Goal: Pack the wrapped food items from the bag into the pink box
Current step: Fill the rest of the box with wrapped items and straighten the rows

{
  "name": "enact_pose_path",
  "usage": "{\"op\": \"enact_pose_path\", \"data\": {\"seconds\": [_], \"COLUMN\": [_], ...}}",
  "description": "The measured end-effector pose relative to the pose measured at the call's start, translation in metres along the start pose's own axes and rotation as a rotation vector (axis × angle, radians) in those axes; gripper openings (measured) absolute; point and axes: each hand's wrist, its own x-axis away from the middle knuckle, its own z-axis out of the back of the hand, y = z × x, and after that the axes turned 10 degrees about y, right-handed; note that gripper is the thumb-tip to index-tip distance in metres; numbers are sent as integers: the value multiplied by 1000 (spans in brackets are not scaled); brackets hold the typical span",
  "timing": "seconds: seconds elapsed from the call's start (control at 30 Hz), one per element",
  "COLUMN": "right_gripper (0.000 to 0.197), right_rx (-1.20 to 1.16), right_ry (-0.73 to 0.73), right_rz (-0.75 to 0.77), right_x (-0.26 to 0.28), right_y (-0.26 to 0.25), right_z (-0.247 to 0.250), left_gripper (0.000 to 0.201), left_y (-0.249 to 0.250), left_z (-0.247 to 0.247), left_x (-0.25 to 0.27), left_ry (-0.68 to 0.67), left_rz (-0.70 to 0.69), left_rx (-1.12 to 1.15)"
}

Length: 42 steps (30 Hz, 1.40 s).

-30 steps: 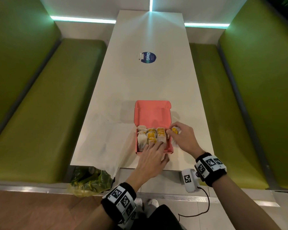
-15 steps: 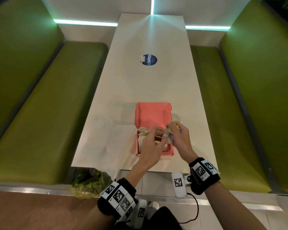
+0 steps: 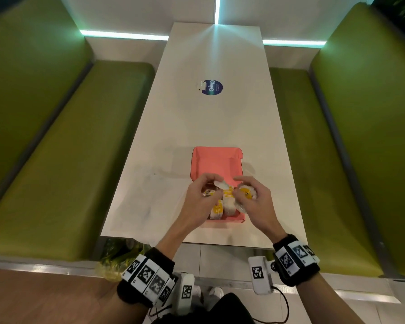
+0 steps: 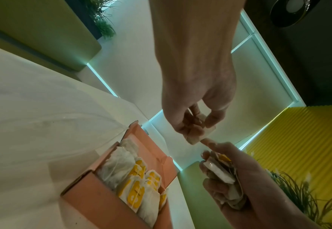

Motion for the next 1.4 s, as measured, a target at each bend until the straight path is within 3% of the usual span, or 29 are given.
{"op": "enact_pose_path", "data": {"seconds": [0.07, 0.13, 0.37, 0.57, 0.83, 0.93, 1.1, 1.4], "right_gripper": [30, 19, 3, 9, 10, 17, 3, 14], "right_rx": [20, 35, 2, 136, -42, -85, -112, -125], "right_ry": [-82, -103, -103, -219, -96, -108, -133, -110], "right_rz": [33, 59, 23, -22, -18, -11, -26, -116], "right_x": [5, 7, 5, 11, 17, 18, 18, 27], "right_y": [-6, -10, -17, -9, -28, -42, -47, -45], "right_z": [-4, -11, -11, -10, -11, -18, -28, -28], "left_gripper": [14, 5, 3, 7, 11, 16, 15, 9], "left_y": [1, 1, 4, 17, 27, 30, 35, 38], "left_z": [1, 2, 11, 19, 23, 24, 26, 32], "left_x": [-2, -2, -6, -12, -7, -5, -3, -2], "left_ry": [7, -5, 71, 67, 88, 55, 63, 68], "left_rz": [-19, -52, -102, -112, -152, -147, -193, -277], "left_rx": [-6, -32, -169, -78, -53, -59, -79, -162]}}
